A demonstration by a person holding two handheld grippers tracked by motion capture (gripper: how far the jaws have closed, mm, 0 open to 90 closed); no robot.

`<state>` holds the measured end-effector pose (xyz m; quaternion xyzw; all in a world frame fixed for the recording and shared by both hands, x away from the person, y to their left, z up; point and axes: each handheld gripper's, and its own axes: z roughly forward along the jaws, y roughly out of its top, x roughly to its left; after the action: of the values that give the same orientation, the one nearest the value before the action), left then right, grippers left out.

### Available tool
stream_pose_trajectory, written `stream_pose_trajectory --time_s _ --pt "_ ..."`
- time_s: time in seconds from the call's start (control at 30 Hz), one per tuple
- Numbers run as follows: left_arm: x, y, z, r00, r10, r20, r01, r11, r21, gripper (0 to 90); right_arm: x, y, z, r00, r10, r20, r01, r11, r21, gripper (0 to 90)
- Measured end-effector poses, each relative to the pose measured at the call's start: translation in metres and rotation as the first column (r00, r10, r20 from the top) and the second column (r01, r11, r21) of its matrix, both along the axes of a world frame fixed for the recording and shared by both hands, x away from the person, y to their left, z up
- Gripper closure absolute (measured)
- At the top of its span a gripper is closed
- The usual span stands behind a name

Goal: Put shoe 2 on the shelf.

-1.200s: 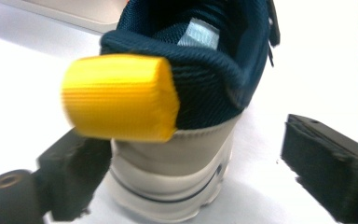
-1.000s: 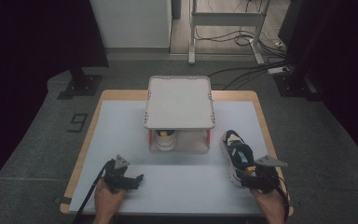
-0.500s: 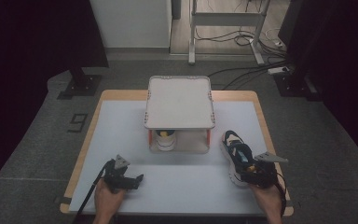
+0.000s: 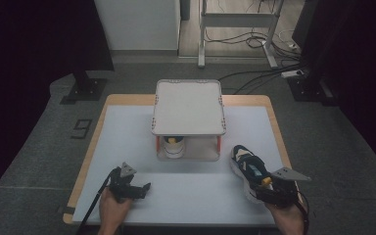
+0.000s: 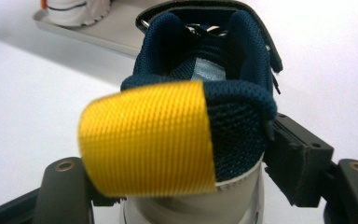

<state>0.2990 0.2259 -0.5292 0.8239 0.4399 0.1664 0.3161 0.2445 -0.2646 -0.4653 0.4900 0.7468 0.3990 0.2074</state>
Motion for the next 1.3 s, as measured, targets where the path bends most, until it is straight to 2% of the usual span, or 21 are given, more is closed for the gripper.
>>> stream_pose_trajectory --time_s 0.37,0.63,0.77,0.97,1.13,1.3 --pt "0.000 0.000 0.000 1.0000 -0.001 0.000 0.001 1.0000 0.001 2.1 -0.014 0.016 0.019 0.9971 0.073 0.022 -0.074 0.997 0.029 29.3" --pt "0.000 0.000 0.000 1.0000 -0.001 0.000 0.001 1.0000 0.001 2.1 -0.014 0.029 0.027 0.9937 0.106 0.035 -0.108 0.993 0.044 29.3" --pt "0.000 0.000 0.000 1.0000 -0.001 0.000 0.001 1.0000 0.001 2.1 -0.005 0.041 0.027 0.9914 0.123 0.044 -0.125 0.991 0.055 29.3" --pt "0.000 0.000 0.000 1.0000 0.001 0.001 -0.001 1.0000 -0.002 2.1 0.018 0.069 0.026 0.9877 0.143 0.064 -0.147 0.988 0.054 29.3" --pt "0.000 0.000 0.000 1.0000 0.000 0.000 0.000 1.0000 0.000 2.1 0.039 0.092 0.021 0.9871 0.131 0.091 -0.136 0.990 0.048 29.2" --pt "0.000 0.000 0.000 1.0000 0.000 0.000 0.000 1.0000 0.001 2.2 0.061 0.109 0.010 0.9899 0.104 0.097 -0.109 0.993 0.046 29.2"
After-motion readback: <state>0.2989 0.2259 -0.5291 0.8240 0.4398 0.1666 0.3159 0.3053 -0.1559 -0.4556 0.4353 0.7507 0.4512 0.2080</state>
